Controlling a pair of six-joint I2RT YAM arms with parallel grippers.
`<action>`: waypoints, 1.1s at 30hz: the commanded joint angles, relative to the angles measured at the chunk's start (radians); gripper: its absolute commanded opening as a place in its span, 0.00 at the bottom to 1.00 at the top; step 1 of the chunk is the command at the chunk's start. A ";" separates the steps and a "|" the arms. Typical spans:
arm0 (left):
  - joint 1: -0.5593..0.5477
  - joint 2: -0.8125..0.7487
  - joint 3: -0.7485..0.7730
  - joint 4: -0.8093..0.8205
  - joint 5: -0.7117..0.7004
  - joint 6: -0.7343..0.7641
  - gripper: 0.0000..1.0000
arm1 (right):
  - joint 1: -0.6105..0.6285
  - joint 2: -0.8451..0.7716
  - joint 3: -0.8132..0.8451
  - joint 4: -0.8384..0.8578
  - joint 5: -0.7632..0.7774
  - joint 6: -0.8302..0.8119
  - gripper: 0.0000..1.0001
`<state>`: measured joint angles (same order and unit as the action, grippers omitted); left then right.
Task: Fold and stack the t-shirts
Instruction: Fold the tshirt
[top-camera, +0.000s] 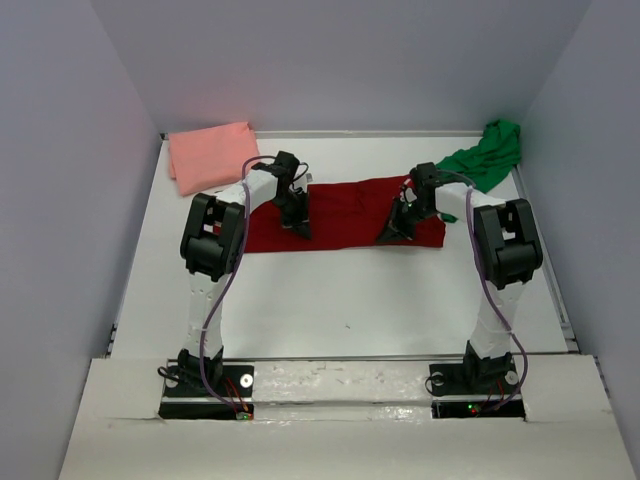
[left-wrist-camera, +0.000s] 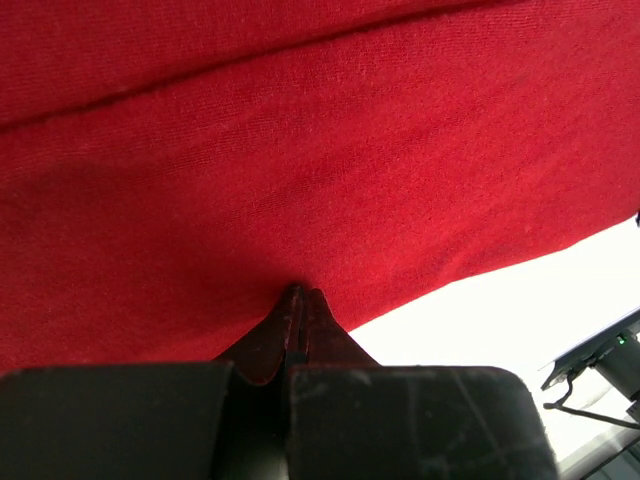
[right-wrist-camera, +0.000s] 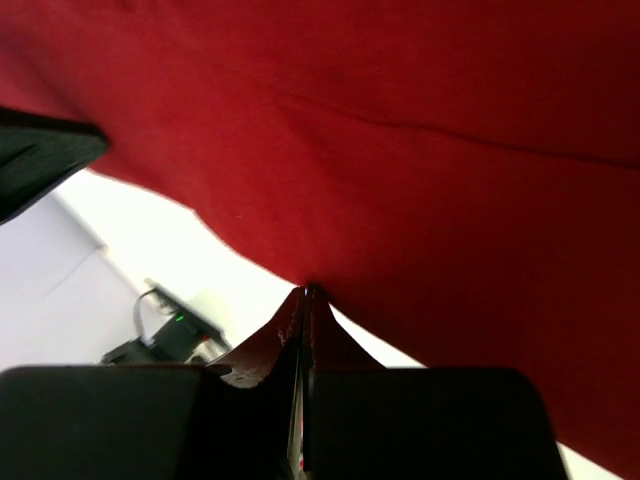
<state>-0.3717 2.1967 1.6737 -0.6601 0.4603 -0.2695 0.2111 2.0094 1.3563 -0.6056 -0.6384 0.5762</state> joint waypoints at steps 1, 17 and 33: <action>-0.003 0.012 -0.012 -0.026 0.001 0.033 0.00 | 0.007 0.006 0.061 -0.088 0.152 -0.074 0.00; -0.004 0.021 -0.020 -0.039 0.003 0.076 0.00 | 0.007 0.029 0.087 -0.217 0.572 -0.130 0.00; 0.017 0.008 -0.074 -0.030 -0.005 0.089 0.00 | -0.119 -0.029 0.076 -0.299 0.760 -0.153 0.00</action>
<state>-0.3695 2.1979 1.6440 -0.6407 0.5304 -0.2214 0.1413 2.0071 1.4456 -0.8299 -0.0391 0.4706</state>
